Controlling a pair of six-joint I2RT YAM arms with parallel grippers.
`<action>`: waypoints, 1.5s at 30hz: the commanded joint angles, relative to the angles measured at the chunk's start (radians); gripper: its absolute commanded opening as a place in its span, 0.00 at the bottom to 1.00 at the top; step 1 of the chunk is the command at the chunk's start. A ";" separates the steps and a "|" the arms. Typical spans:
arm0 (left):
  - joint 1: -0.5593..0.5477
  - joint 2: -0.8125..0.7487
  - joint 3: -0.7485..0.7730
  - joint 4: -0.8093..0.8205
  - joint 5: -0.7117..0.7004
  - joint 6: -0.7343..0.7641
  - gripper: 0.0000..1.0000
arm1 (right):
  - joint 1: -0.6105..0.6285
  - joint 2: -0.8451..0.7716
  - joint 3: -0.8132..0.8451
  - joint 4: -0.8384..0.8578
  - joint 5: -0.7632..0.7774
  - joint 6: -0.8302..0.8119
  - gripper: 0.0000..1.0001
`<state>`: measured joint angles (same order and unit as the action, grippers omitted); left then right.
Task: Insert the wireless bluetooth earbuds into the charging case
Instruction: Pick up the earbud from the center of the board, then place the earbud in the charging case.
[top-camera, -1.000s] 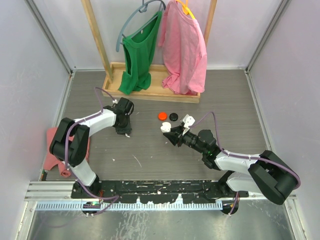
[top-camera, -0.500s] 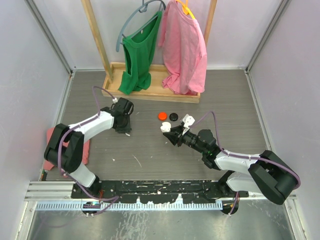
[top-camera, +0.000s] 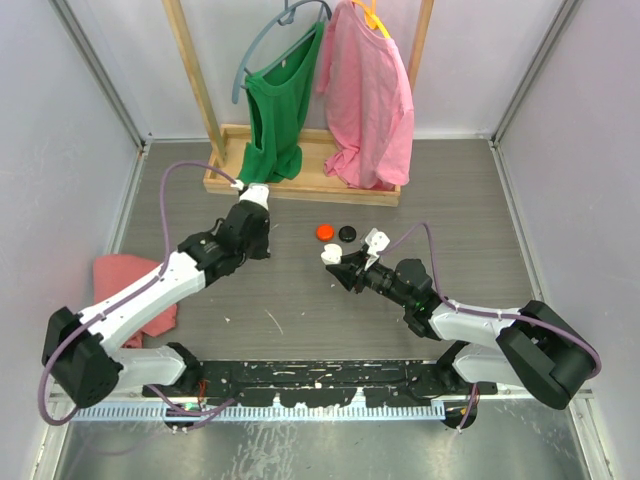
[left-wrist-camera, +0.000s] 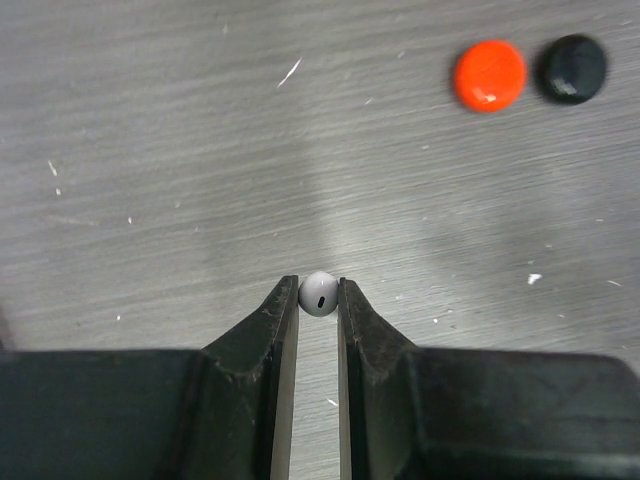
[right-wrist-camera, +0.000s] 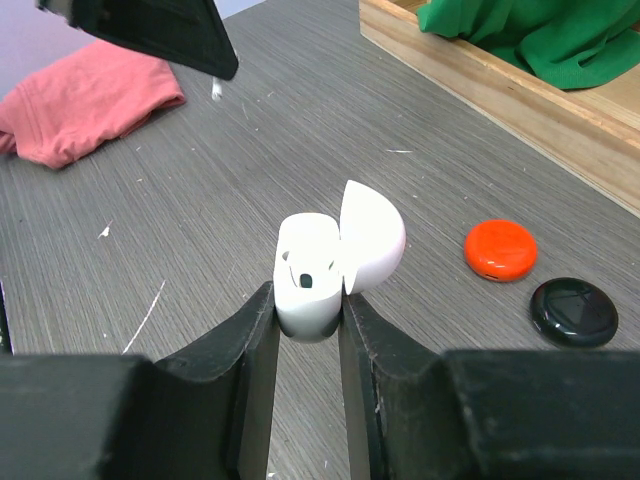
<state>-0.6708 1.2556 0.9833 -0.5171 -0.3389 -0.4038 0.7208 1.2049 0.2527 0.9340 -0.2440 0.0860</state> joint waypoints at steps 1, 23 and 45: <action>-0.078 -0.089 -0.024 0.140 -0.082 0.101 0.15 | 0.004 -0.011 0.026 0.058 0.009 0.010 0.01; -0.365 -0.175 -0.123 0.545 -0.055 0.449 0.15 | 0.005 -0.058 -0.009 0.133 -0.038 0.037 0.01; -0.435 -0.137 -0.186 0.734 0.047 0.592 0.17 | 0.005 -0.058 -0.019 0.183 -0.103 0.053 0.01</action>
<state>-1.0996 1.1091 0.7898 0.1165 -0.3050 0.1619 0.7208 1.1713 0.2306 1.0401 -0.3393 0.1349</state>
